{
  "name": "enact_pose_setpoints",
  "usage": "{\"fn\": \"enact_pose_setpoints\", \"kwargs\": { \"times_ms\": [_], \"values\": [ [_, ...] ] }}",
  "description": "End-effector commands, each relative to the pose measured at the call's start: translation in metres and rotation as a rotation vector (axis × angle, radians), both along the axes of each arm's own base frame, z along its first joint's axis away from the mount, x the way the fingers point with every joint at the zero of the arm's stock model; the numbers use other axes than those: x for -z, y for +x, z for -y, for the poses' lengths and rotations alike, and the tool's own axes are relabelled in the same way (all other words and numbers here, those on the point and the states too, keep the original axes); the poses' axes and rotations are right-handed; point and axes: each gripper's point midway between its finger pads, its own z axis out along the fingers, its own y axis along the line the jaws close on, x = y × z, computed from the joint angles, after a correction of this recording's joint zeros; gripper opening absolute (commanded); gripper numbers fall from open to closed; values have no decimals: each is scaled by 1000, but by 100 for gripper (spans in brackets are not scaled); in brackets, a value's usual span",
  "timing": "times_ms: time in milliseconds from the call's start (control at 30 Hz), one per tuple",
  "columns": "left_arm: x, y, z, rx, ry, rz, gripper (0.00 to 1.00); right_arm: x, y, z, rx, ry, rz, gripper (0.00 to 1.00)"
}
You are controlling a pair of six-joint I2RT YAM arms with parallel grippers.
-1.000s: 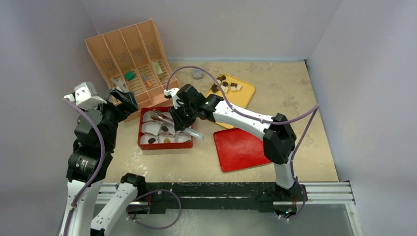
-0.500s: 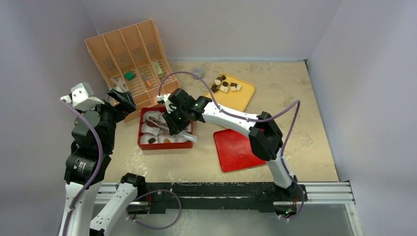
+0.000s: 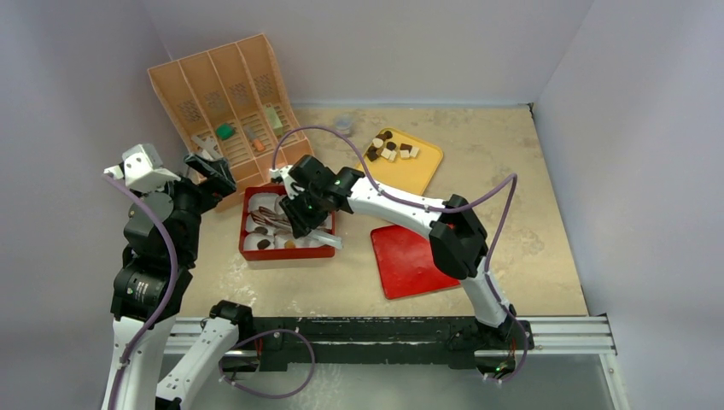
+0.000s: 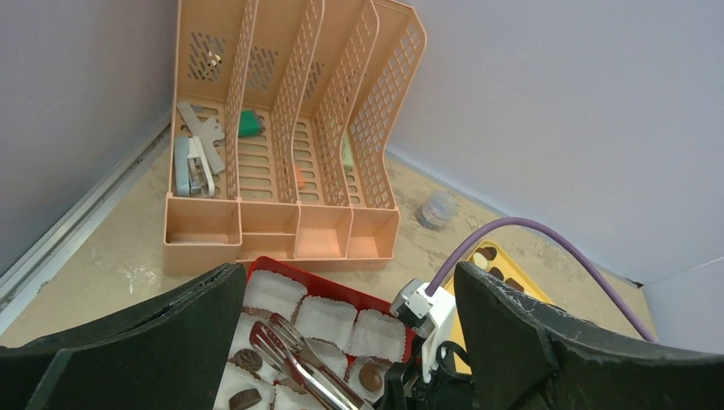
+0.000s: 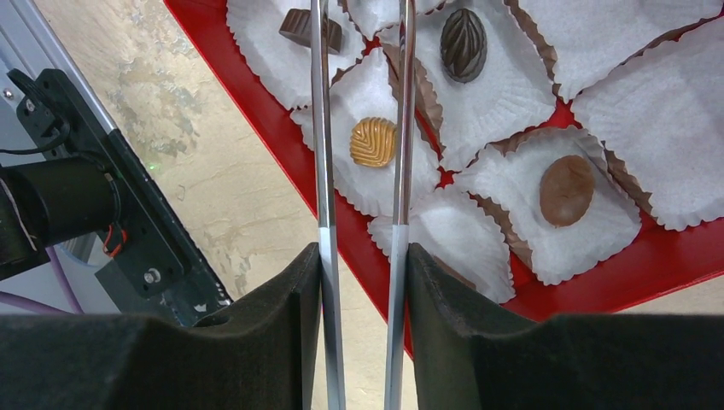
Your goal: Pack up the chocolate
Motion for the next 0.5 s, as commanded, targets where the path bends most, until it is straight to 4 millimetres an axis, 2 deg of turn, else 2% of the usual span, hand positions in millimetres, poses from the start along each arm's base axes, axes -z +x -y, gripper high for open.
{"fn": "enact_pose_setpoints", "kwargs": {
  "times_ms": [0, 200, 467],
  "values": [
    [-20, -2, 1, 10, 5, 51, 91, -33, 6, -10, 1, 65, 51, 40],
    [-17, 0, 2, 15, 3, 48, 91, -45, 6, -1, 11, 69, 75, 38],
    [0, 11, 9, 36, 0, 26, 91, -86, 25, 32, 99, 80, 193, 38]
  ]
}}
